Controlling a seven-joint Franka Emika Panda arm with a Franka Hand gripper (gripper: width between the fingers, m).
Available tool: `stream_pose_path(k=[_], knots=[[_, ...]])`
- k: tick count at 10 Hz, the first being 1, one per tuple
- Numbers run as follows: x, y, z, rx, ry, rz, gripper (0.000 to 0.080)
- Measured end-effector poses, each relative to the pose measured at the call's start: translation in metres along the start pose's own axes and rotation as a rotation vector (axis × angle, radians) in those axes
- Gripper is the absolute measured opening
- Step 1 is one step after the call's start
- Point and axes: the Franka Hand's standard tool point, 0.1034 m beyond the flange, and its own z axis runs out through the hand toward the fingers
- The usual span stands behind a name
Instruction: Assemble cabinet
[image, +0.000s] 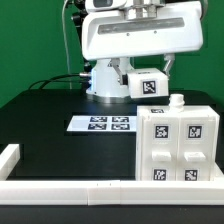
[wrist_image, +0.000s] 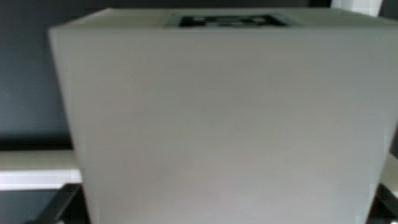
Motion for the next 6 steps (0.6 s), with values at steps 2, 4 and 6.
stream_pose_path(k=[2,4,6], knots=[[-0.003,0.001,0.002,-0.001,-0.004,0.002,0.0561],[-0.003,0.000,0.003,0.000,-0.006,0.001,0.0561],[0.008,-0.012,0.002,0.006,-0.008,0.003,0.0561]])
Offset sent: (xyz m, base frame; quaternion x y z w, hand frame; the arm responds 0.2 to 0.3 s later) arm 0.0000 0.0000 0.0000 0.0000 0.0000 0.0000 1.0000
